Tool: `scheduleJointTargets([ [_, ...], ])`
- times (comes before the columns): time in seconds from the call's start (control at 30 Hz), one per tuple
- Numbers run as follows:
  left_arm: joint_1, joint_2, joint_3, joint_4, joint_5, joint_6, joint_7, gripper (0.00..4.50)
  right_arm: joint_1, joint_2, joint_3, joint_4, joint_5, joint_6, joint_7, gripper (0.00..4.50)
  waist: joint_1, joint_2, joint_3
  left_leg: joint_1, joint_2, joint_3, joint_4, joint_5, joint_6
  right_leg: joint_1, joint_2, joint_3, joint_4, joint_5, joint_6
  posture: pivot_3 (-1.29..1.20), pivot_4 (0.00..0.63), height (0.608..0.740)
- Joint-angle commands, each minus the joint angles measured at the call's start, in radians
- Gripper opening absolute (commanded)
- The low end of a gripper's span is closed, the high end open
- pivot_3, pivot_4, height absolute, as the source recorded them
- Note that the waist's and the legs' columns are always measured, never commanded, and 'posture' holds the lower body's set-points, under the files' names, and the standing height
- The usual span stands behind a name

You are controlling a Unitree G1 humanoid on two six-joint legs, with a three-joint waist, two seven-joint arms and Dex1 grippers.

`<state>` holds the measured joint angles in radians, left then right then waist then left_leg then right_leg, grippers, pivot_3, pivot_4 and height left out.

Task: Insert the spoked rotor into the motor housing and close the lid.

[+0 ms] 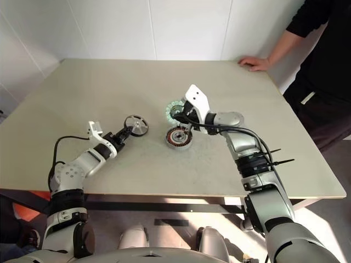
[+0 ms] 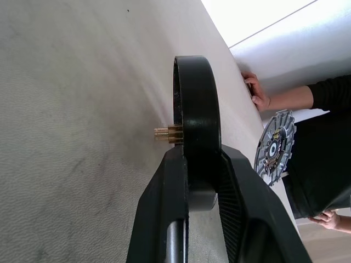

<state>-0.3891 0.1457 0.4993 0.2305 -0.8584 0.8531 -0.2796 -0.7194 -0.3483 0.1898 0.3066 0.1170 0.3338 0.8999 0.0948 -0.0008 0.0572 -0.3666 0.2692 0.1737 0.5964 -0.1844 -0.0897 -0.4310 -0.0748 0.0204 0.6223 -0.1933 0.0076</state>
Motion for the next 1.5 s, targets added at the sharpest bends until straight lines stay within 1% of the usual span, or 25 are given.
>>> scheduleJointTargets([
  [0.03, -0.009, 0.001, 0.02, -0.04, -0.062, 0.025, 0.001, 0.4, -0.039, -0.022, -0.031, 0.007, -0.007, -0.028, -0.019, 0.0, 0.0, 0.0, 0.0, 0.0, 0.0, 0.0, 0.0, 0.0, 0.0, 0.0, 0.0, 0.0, 0.0, 0.0, 0.0, 0.0, 0.0, 0.74],
  [0.13, -0.032, -0.021, 0.097, -0.057, -0.225, 0.092, 0.025, 0.4, -0.061, -0.057, -0.06, 0.068, -0.027, -0.011, -0.076, 0.0, 0.001, 0.0, 0.0, 0.0, 0.0, 0.0, 0.0, 0.0, -0.001, 0.0, 0.0, 0.0, 0.0, 0.0, 0.0, 0.0, 0.0, 0.74],
  [0.23, -0.069, -0.009, 0.135, -0.026, -0.333, 0.157, 0.057, 0.4, -0.093, -0.094, -0.092, 0.158, -0.048, -0.02, -0.143, 0.0, 0.002, -0.001, 0.001, 0.0, 0.0, 0.0, 0.0, 0.002, -0.003, 0.0, 0.0, 0.0, 0.0, 0.0, 0.0, 0.0, 0.0, 0.74],
  [0.33, -0.092, 0.0, 0.114, -0.007, -0.398, 0.245, 0.079, 0.4, -0.113, -0.124, -0.103, 0.227, -0.073, -0.048, -0.181, 0.0, 0.001, -0.001, 0.001, 0.0, -0.001, 0.0, 0.0, 0.002, -0.003, 0.0, 0.0, 0.0, 0.0, 0.0, 0.0, 0.0, 0.0, 0.74],
  [0.47, -0.129, 0.009, 0.063, 0.038, -0.433, 0.351, 0.092, 0.4, -0.12, -0.146, -0.117, 0.267, -0.087, -0.059, -0.205, 0.0, 0.001, -0.001, 0.001, 0.0, -0.001, 0.0, 0.0, 0.002, -0.003, 0.0, 0.0, 0.0, 0.0, 0.0, 0.0, 0.0, 0.0, 0.74],
  [0.53, -0.162, 0.012, 0.039, 0.081, -0.428, 0.382, 0.088, 0.4, -0.11, -0.152, -0.118, 0.264, -0.09, -0.059, -0.205, 0.0, 0.001, -0.001, 0.001, -0.001, -0.001, 0.0, 0.0, 0.002, -0.003, 0.0, 0.0, 0.0, 0.0, 0.0, 0.0, 0.0, 0.0, 0.74],
  [0.67, -0.23, 0.0, -0.039, 0.153, -0.376, 0.42, 0.05, 0.4, -0.075, -0.163, -0.115, 0.215, -0.08, -0.044, -0.172, 0.0, 0.003, -0.001, 0.001, -0.001, -0.001, 0.0, 0.0, 0.002, -0.003, 0.0, 0.0, 0.0, 0.0, 0.0, 0.0, 0.0, 0.0, 0.74],
  [0.87, -0.3, -0.021, -0.126, 0.286, -0.273, 0.398, -0.042, 0.4, -0.023, -0.171, -0.128, 0.122, -0.071, -0.004, -0.175, 0.0, 0.002, -0.001, 0.001, -0.001, -0.002, 0.0, 0.0, 0.002, -0.003, 0.0, 0.0, 0.0, 0.0, 0.0, 0.0, 0.0, 0.0, 0.74],
  [0.97, -0.312, -0.024, -0.158, 0.321, -0.216, 0.38, -0.087, 0.4, -0.005, -0.176, -0.138, 0.087, -0.068, 0.017, -0.186, 0.0, 0.001, -0.001, 0.001, -0.001, -0.002, 0.0, 0.0, 0.002, -0.003, 0.0, 0.0, 0.0, 0.0, 0.0, 0.0, 0.0, 0.0, 0.74],
  [1.2, -0.318, -0.026, -0.172, 0.36, -0.133, 0.341, -0.144, 0.4, 0.012, -0.179, -0.142, 0.055, -0.067, 0.035, -0.198, 0.0, 0.003, -0.001, 0.001, 0.0, -0.002, 0.0, 0.0, 0.002, -0.003, 0.001, -0.001, 0.0, 0.0, 0.0, 0.0, 0.0, 0.0, 0.74],
  [1.5, -0.306, -0.03, -0.157, 0.361, -0.085, 0.325, -0.168, 0.4, -0.006, -0.166, -0.128, 0.074, -0.071, 0.023, -0.197, 0.0, 0.003, -0.001, 0.002, 0.0, -0.002, 0.0, 0.0, 0.002, -0.003, 0.001, -0.001, 0.0, 0.0, 0.0, 0.0, 0.0, 0.0, 0.74],
])
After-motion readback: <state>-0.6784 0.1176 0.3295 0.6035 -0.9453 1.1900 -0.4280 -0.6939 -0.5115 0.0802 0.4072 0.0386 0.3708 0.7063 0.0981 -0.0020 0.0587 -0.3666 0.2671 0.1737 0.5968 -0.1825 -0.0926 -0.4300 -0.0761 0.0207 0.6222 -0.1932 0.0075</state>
